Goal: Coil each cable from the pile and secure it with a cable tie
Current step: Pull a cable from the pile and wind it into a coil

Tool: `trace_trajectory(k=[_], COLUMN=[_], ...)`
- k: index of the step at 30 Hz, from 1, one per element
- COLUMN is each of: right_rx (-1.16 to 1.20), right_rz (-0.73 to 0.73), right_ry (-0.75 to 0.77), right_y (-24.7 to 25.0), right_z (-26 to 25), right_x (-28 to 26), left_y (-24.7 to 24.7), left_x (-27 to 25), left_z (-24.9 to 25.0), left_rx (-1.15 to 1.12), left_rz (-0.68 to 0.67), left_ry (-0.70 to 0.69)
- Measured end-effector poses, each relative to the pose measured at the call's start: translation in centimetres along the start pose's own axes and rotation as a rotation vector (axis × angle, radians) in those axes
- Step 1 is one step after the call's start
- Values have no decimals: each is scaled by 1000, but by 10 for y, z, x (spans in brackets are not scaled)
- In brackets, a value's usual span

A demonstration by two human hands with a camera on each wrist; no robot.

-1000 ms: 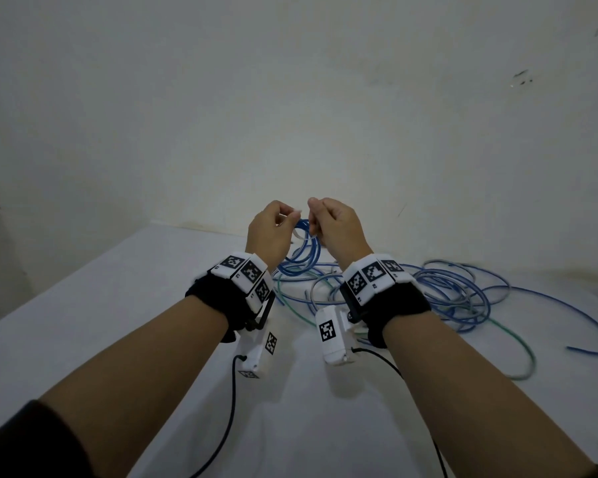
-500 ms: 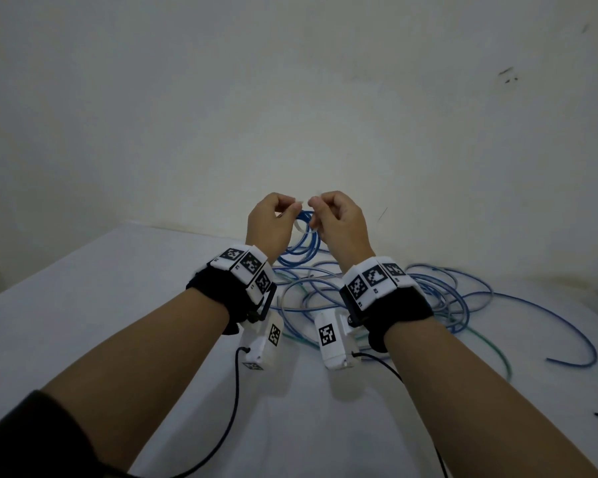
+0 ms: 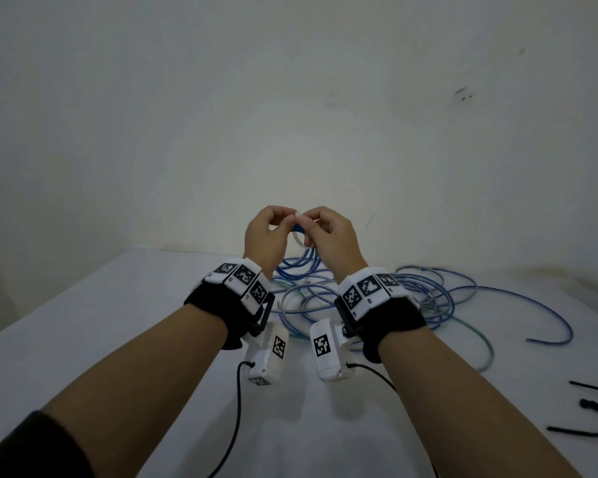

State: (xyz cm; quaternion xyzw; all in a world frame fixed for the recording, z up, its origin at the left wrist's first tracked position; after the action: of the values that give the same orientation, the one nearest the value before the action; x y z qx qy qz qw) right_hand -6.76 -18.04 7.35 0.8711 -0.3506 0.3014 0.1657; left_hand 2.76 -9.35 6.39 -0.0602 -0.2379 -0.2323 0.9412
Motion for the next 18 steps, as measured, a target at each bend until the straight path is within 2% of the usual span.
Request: trace_trajectory(k=[10,18], right_rx=[-49,-27], right_rz=[62,46], right_ry=[-16,-52], right_y=[-12,-19], right_z=[-6,4], right_x=[-5,-4], left_y=[18,22], left_x=[-4,0], left_z=[0,-7], left_rx=[-113,-115], left_rz=[-7,-3], left_ry=[66,89])
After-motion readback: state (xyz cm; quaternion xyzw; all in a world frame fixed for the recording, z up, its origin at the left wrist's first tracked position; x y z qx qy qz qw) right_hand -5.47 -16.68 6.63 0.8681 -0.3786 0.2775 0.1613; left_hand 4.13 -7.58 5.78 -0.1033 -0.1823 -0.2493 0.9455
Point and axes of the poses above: each hand's wrist, its own x-axis towards the middle knuckle, its own y-axis out of the back of the hand, z = x × y, the point moved 7 cm from there along x, towards the middle knuckle, and after that the axes turned 4 degrees about y, right-handed, at the moved point
